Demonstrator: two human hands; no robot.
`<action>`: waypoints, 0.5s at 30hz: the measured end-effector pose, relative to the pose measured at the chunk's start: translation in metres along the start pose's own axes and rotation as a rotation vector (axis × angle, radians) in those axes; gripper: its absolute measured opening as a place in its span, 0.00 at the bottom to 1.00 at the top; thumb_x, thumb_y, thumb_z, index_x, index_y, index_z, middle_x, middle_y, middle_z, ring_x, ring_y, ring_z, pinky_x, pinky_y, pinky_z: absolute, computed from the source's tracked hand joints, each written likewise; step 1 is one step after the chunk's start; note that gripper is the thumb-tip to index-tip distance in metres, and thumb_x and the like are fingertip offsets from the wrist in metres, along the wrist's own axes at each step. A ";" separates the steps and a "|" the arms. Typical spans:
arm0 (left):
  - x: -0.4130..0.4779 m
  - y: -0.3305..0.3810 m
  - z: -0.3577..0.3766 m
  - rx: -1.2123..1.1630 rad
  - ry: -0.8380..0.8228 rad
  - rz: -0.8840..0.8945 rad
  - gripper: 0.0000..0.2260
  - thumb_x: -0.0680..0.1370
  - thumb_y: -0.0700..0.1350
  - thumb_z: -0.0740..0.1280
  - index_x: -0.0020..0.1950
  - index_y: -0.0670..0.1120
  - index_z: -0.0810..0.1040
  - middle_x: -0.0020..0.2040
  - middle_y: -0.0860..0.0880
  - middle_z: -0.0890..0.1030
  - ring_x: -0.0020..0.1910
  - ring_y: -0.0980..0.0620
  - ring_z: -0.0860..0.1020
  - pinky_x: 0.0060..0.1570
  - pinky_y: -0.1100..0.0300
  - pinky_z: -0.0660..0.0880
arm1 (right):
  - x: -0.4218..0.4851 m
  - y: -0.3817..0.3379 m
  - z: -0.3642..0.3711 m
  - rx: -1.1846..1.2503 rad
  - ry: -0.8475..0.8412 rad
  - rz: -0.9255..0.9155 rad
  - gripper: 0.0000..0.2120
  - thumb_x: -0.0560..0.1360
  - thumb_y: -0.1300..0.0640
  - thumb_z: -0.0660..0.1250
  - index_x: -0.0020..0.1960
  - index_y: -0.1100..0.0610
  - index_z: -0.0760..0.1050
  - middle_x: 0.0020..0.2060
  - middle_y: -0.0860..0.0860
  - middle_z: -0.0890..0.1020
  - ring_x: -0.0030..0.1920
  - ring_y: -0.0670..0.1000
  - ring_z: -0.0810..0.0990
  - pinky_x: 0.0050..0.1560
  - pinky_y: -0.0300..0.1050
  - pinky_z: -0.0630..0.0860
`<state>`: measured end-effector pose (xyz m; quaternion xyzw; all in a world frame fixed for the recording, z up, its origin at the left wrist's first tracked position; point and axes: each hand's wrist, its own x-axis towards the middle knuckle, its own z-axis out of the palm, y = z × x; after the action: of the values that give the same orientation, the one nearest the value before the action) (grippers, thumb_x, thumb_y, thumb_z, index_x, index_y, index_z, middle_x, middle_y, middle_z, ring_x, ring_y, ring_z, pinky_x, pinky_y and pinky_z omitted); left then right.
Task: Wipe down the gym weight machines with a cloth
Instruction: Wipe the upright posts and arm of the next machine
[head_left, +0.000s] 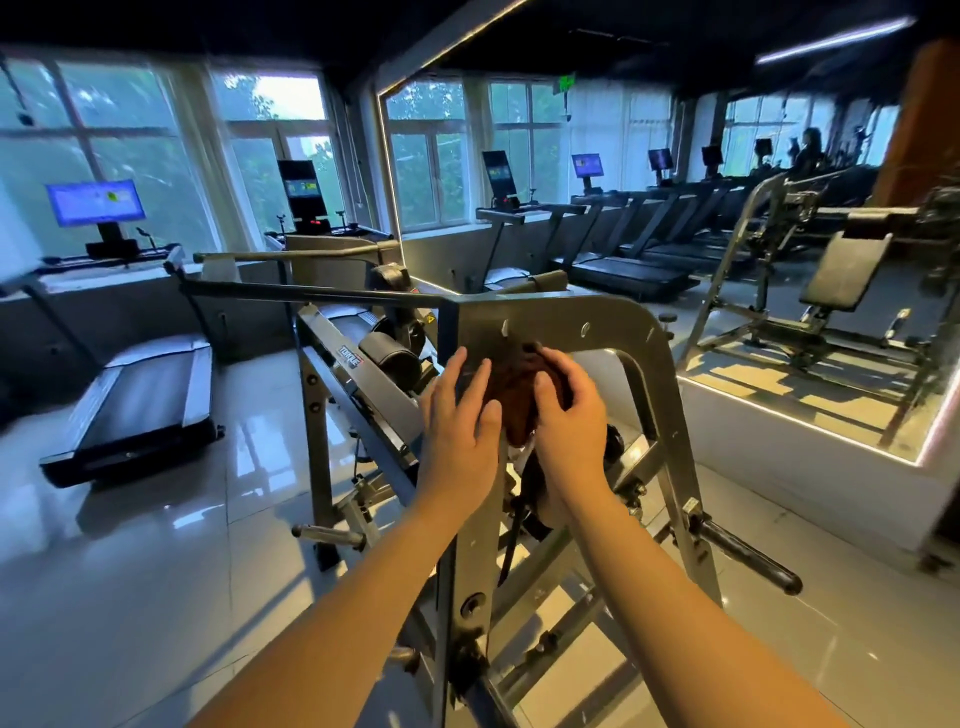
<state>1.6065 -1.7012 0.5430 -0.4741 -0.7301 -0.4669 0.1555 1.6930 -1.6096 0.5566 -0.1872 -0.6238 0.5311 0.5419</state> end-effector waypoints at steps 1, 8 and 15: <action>0.005 -0.001 0.000 0.069 0.003 0.007 0.21 0.86 0.49 0.56 0.80 0.53 0.63 0.80 0.61 0.51 0.73 0.70 0.40 0.70 0.62 0.54 | 0.009 -0.005 0.002 0.019 0.035 -0.016 0.14 0.82 0.54 0.63 0.67 0.43 0.75 0.62 0.45 0.77 0.63 0.44 0.76 0.65 0.53 0.78; 0.017 -0.006 0.000 0.233 0.046 0.076 0.22 0.84 0.49 0.53 0.79 0.51 0.64 0.80 0.59 0.56 0.74 0.54 0.55 0.68 0.66 0.56 | 0.042 -0.016 0.034 -0.125 -0.111 -0.207 0.16 0.80 0.59 0.67 0.64 0.43 0.76 0.58 0.42 0.72 0.59 0.40 0.73 0.64 0.43 0.74; 0.021 -0.008 0.000 0.178 0.056 0.088 0.23 0.84 0.51 0.53 0.80 0.52 0.62 0.79 0.64 0.54 0.72 0.63 0.50 0.66 0.64 0.63 | 0.056 -0.010 0.028 -0.111 0.100 0.019 0.16 0.81 0.58 0.66 0.68 0.50 0.76 0.60 0.47 0.72 0.61 0.46 0.74 0.67 0.49 0.75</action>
<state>1.5895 -1.6912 0.5530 -0.4770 -0.7425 -0.4058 0.2378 1.6524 -1.5810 0.5961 -0.2491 -0.6224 0.4909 0.5563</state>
